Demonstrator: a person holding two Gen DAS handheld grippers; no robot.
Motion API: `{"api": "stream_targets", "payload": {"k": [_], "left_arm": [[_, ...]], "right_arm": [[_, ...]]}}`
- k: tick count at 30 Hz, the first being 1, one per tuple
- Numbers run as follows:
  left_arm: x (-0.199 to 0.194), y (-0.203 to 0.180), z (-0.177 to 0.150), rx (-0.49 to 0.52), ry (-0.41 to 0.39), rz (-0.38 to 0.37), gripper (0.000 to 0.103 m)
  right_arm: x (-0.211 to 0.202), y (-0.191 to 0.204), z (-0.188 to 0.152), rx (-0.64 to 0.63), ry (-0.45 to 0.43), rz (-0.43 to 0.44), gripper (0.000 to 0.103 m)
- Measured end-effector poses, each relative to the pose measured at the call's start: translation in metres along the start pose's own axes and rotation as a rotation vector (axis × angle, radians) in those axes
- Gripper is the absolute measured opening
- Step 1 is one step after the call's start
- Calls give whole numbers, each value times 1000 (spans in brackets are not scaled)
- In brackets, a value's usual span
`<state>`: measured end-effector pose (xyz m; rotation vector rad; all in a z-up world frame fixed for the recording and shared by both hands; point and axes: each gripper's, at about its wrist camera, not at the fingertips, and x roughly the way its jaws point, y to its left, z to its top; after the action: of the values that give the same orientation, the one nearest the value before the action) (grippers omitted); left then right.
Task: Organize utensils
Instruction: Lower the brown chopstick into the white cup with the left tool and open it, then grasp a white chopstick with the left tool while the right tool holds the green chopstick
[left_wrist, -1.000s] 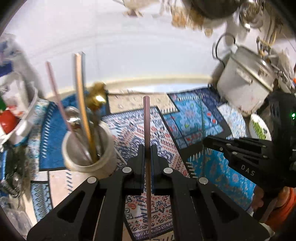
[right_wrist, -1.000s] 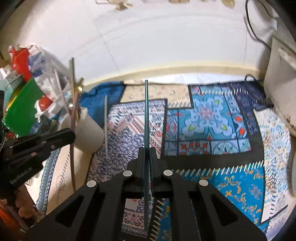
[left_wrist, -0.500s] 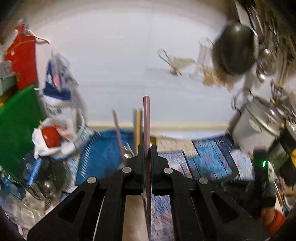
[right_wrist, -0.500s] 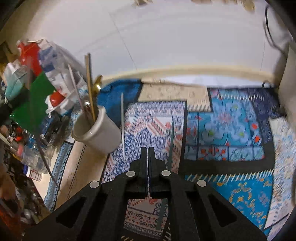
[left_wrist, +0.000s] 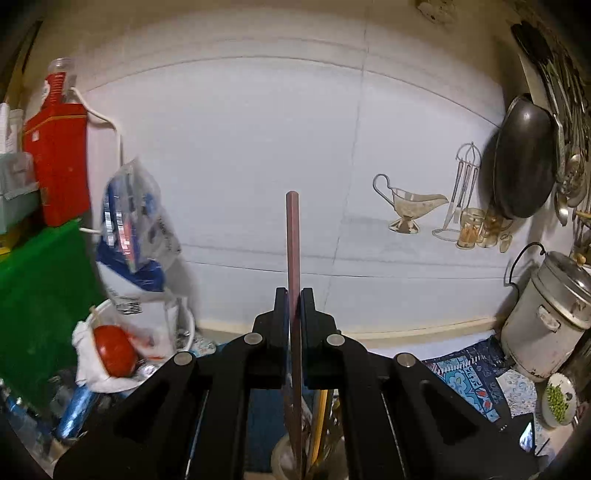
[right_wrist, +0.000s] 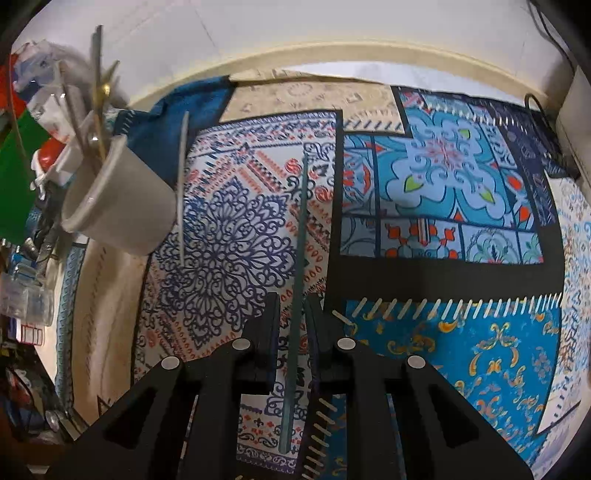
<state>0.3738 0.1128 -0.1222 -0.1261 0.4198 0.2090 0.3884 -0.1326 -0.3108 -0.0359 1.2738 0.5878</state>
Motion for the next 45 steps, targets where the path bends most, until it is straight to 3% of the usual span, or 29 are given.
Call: {"api": "stream_targets", "payload": {"k": [6,14,16,25,28,30,32,35,42,43,45], "left_arm": [[23,-7,-26,47,17,4,4],[34,-3,-52,65,96,-33,4],[36,-3,-55,67,117,-44,4],[25,-7,-52,76,207,-101,4],[17,-12,-49,77,246,-128,12],[10,-18,-50,85,276,-148,26],[3,-23,-52,91,297,-159,32],[-2,-29,-61,86,362,-176,37],[-4,-42,-109,15,531,-240,35],[0,-47,-121,10,571,-249,33],[10,-56,-142,17,624,-242,15]], "right_arm": [[15,3,6,11,36,-37,13],[25,17,13,-85,35,-96,12],[30,25,15,-107,29,-113,7],[32,20,19,-77,15,-41,6],[23,17,17,-69,-9,-24,6],[16,12,16,-60,-32,-6,5],[6,8,16,-55,-57,8,5],[-14,6,15,-50,-103,35,5],[-60,3,15,-55,-204,68,5],[-65,5,13,-54,-210,71,5],[-69,7,13,-56,-225,77,5]]}}
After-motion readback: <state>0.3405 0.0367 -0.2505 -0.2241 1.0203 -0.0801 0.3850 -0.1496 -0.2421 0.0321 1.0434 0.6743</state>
